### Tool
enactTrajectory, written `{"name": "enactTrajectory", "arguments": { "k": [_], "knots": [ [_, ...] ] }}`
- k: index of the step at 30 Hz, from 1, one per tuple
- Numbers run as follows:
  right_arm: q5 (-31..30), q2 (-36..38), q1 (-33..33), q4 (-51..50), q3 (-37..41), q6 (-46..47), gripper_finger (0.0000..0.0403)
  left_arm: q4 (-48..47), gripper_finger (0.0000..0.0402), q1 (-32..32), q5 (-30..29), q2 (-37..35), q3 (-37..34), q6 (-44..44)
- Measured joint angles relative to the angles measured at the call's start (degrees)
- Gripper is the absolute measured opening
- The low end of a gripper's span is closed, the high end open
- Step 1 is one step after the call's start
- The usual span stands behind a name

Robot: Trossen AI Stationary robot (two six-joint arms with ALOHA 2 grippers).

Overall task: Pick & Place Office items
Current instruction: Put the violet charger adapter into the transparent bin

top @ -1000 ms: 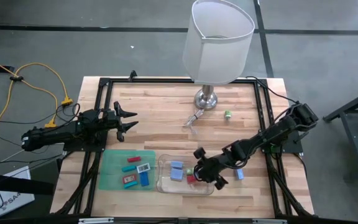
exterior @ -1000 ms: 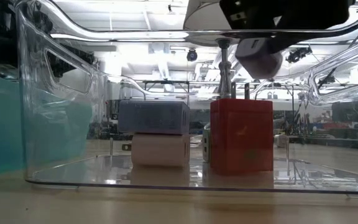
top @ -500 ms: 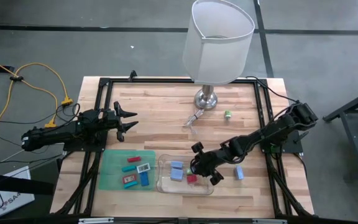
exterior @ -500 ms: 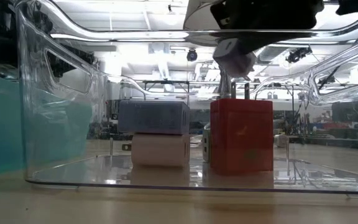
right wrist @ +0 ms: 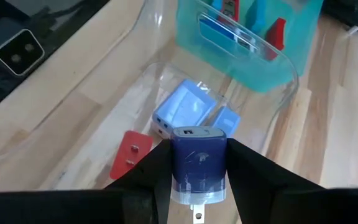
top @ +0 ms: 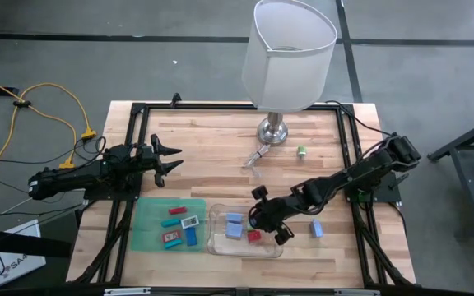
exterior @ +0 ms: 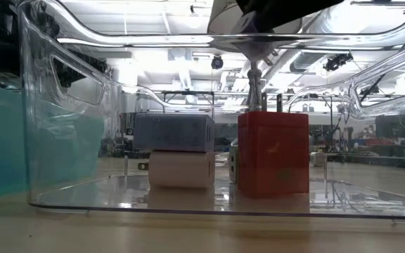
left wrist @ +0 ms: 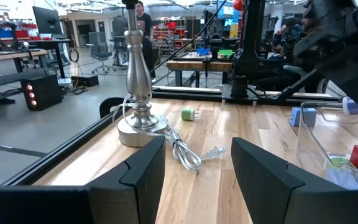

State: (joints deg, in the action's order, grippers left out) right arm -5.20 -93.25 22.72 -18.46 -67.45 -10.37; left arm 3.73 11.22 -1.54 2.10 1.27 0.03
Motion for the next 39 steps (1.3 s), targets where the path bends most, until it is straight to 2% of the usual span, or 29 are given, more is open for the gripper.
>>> {"name": "enactTrajectory", "arguments": {
  "k": [8,17,30,39],
  "knots": [
    [-0.4,-1.9,-0.5,-1.6,-1.8,0.1,0.0125,0.0,0.0177,0.0,0.0,0.0,0.0,0.0],
    [3.6,-10.0,-1.8,-12.4,-13.0,0.6,0.0125,0.4,0.0177,0.0,0.0,0.0,0.0,0.0],
    [6.2,-14.2,-3.9,-16.5,-13.6,11.9,0.0125,0.8,0.0177,0.0,0.0,0.0,0.0,0.0],
    [5.0,-14.1,-4.0,-18.3,-13.6,16.8,0.0125,0.7,0.0177,0.0,0.0,0.0,0.0,0.0]
  ]
}}
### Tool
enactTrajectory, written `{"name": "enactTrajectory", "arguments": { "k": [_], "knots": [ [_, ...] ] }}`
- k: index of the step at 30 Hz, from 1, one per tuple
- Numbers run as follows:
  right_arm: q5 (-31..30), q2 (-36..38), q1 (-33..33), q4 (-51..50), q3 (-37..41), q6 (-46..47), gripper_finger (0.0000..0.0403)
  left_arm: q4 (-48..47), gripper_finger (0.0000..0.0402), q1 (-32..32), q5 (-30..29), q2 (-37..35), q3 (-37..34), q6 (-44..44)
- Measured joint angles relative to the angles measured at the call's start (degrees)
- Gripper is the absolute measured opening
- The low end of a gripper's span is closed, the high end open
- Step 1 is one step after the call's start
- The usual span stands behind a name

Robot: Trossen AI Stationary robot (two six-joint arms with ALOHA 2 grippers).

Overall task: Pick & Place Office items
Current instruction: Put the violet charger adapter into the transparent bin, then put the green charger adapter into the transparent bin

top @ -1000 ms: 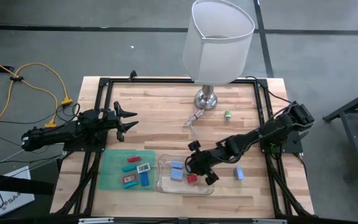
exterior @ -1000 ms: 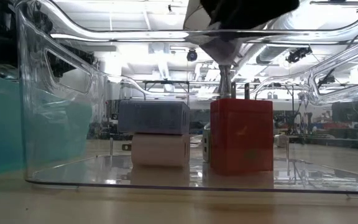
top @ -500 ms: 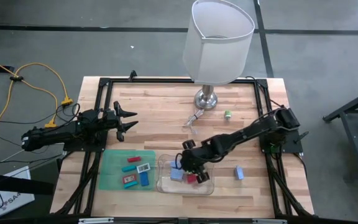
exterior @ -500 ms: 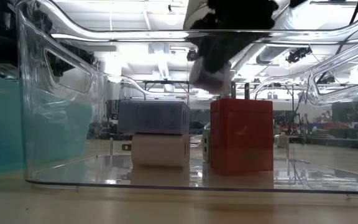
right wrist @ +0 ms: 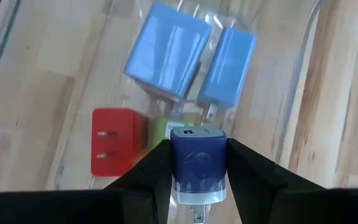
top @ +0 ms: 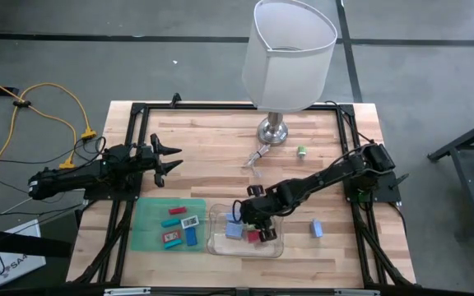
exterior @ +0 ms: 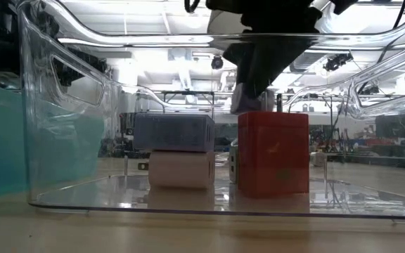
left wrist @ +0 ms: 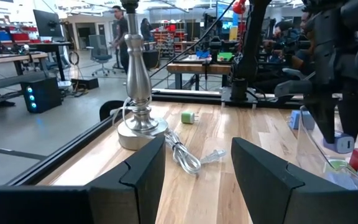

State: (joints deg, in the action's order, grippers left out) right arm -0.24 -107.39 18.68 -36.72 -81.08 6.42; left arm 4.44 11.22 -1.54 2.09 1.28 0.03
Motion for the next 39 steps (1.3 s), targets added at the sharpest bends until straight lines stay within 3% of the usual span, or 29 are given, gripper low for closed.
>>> {"name": "enactTrajectory", "arguments": {
  "k": [10,23,29,39],
  "knots": [
    [0.3,0.0,-0.4,-3.8,0.0,6.9,0.0125,-0.1,0.0177,0.0,0.0,0.0,0.0,0.0],
    [0.6,-0.7,0.1,-3.2,0.0,6.9,0.0154,-0.1,0.0177,0.0,0.0,0.0,0.0,0.0],
    [3.6,-2.4,0.1,-2.4,0.0,6.2,0.0156,-0.1,0.0177,0.0,0.0,0.0,0.0,0.0],
    [-3.2,0.9,-0.3,1.5,0.0,-1.3,0.0156,-0.1,0.0177,0.0,0.0,0.0,0.0,0.0]
  ]
}}
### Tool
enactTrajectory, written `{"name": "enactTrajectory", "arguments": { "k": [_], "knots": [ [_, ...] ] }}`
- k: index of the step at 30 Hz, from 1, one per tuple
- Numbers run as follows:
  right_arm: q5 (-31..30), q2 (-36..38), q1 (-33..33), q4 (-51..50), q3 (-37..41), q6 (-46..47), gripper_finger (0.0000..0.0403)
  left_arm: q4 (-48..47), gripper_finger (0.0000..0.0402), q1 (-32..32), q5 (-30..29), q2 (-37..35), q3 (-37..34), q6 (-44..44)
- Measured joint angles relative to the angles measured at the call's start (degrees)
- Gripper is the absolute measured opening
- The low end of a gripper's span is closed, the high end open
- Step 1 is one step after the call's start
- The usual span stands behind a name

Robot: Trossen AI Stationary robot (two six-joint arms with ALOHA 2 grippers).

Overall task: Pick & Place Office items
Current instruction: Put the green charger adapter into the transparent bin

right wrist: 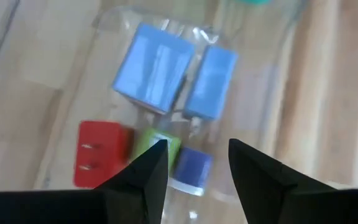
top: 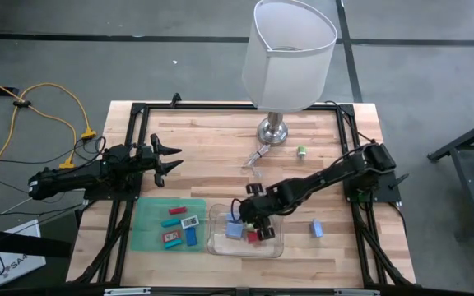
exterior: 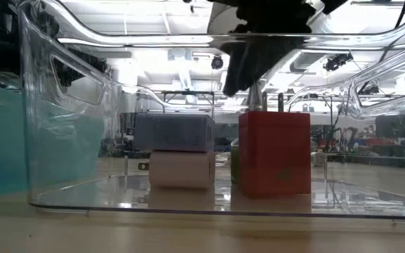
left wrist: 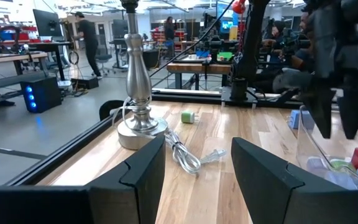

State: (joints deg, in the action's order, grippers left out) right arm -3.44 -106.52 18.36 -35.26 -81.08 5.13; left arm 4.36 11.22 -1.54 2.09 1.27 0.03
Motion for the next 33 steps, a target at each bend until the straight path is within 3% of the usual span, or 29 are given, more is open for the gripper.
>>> {"name": "enactTrajectory", "arguments": {
  "k": [11,18,26,33],
  "knots": [
    [-9.4,10.4,-2.0,-5.0,0.0,0.9,0.0156,0.0,0.0177,0.0,0.0,0.0,0.0,0.0],
    [-19.4,15.6,-6.3,-19.3,0.0,14.7,0.0156,0.0,0.0177,0.0,0.0,0.1,0.0,0.0],
    [-18.8,13.9,-14.0,-30.3,0.5,32.4,0.0156,0.2,0.0177,-0.1,-0.1,0.3,0.0,0.0],
    [-18.4,14.2,-15.4,-30.9,9.7,46.2,0.0156,0.2,0.0177,-0.1,-0.1,0.3,0.0,0.0]
  ]
}}
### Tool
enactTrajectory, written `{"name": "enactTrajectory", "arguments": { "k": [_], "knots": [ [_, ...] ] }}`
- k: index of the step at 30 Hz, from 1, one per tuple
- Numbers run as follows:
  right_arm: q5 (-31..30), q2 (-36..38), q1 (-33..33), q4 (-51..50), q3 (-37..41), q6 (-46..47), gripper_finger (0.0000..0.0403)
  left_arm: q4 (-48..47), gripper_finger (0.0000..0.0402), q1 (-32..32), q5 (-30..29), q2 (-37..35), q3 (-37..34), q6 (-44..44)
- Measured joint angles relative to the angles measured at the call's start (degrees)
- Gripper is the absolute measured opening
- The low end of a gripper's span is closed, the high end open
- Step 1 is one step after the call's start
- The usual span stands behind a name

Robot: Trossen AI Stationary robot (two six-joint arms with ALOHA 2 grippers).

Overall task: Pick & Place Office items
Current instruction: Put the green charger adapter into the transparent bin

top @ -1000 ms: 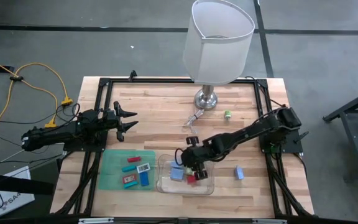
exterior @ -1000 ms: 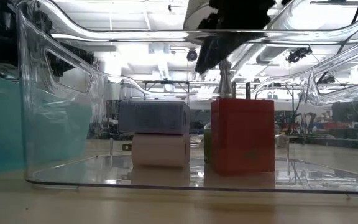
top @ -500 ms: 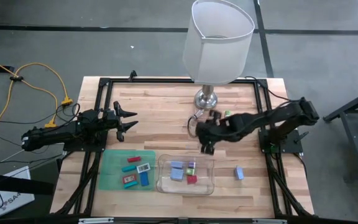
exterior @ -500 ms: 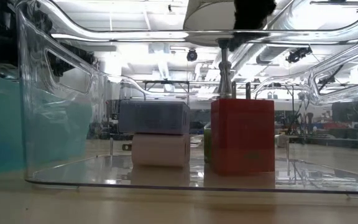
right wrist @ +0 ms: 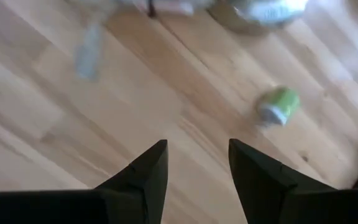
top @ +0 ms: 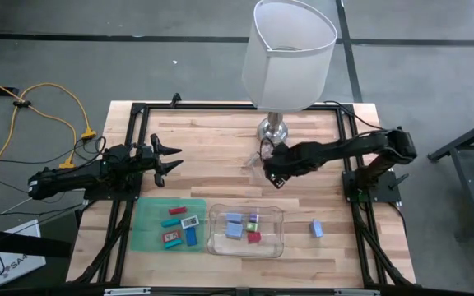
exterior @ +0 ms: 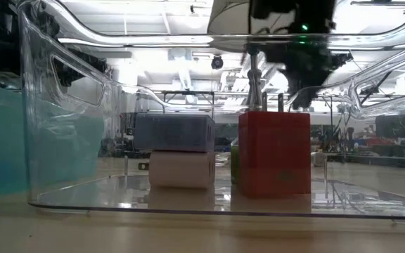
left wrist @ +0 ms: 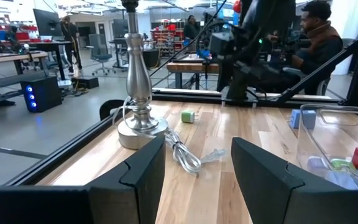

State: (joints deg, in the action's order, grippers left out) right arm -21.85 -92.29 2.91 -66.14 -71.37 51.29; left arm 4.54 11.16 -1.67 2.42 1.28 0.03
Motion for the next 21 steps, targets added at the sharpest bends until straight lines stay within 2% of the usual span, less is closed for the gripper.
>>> {"name": "enactTrajectory", "arguments": {
  "k": [5,11,16,21],
  "knots": [
    [-4.5,1.8,0.4,0.6,7.2,8.1,0.0156,0.0,0.0177,0.0,0.0,0.0,0.0,0.0],
    [-6.9,4.5,-0.1,4.8,15.0,16.6,0.0156,0.3,0.0177,0.0,-0.1,0.0,0.0,0.0],
    [-9.6,6.2,-1.3,7.8,18.5,24.5,0.0156,0.7,0.0177,0.0,-0.1,0.0,0.0,0.0],
    [-11.0,6.3,-2.8,10.7,20.1,27.5,0.0157,1.1,0.0177,0.0,-0.1,0.0,0.0,0.0]
  ]
}}
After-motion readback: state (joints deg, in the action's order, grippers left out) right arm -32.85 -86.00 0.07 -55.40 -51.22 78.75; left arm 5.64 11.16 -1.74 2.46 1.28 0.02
